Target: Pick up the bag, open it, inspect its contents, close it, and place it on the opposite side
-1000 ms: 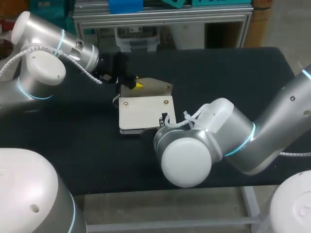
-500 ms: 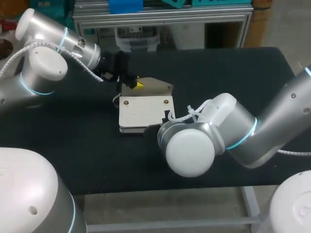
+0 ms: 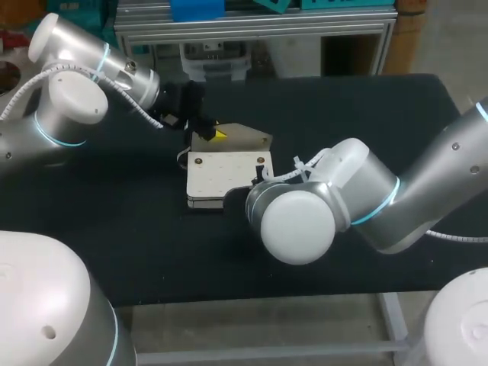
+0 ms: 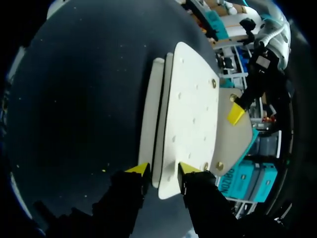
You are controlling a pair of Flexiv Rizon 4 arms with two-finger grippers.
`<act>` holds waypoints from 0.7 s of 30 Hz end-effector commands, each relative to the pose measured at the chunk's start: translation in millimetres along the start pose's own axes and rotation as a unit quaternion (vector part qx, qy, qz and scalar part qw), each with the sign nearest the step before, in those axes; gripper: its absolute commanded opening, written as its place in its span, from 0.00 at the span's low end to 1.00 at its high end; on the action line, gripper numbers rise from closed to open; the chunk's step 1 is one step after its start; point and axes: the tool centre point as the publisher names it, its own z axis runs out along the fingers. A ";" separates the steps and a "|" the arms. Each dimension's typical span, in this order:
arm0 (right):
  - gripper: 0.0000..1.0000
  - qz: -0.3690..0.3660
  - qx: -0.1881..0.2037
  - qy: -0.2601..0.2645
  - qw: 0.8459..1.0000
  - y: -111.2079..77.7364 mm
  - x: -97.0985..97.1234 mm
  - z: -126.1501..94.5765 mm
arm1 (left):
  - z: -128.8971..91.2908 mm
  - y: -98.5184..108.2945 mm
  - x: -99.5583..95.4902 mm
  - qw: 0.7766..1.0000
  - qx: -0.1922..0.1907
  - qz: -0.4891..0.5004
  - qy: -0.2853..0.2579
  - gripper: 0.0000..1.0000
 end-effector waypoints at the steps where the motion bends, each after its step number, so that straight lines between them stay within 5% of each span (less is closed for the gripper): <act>1: 0.38 0.001 -0.046 -0.223 0.974 -3.0 3.6 8.8 | 2.2 2.7 -2.3 1.000 0.004 0.001 0.005 0.00; 14: 0.15 0.010 -0.044 -0.232 0.972 -2.6 -1.0 8.3 | 3.6 2.8 10.5 1.000 0.001 0.013 0.017 0.00; 17: 0.00 0.011 -0.045 -0.232 0.972 -1.6 -0.8 9.8 | 3.7 3.7 12.9 1.000 0.002 0.014 0.019 0.00; 21: 0.00 0.011 -0.047 -0.241 0.969 -1.2 1.4 8.8 | 3.9 5.9 17.2 1.000 0.003 0.013 0.022 0.00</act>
